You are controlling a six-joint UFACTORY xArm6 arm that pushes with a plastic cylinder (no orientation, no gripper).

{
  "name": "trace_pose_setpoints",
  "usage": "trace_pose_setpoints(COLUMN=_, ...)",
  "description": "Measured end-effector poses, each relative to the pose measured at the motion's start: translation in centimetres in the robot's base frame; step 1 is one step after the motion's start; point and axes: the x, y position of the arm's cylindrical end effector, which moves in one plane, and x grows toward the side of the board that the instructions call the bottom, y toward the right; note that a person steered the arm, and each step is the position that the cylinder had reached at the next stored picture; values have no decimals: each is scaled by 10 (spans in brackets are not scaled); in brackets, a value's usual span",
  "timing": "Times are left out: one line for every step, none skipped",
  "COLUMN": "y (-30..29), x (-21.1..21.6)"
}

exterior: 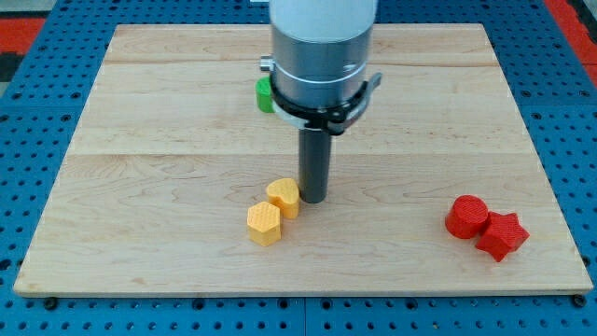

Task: Push the yellow heart to the top of the yellow hexagon

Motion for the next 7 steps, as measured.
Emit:
trace_pose_setpoints(y=-4, x=-9)
trace_pose_setpoints(y=-7, x=-9)
trace_pose_setpoints(y=-20, x=-9)
trace_pose_setpoints(y=-25, x=-11)
trace_pose_setpoints(y=-24, x=-11)
trace_pose_setpoints(y=-24, x=-11)
trace_pose_setpoints(y=-25, x=-19)
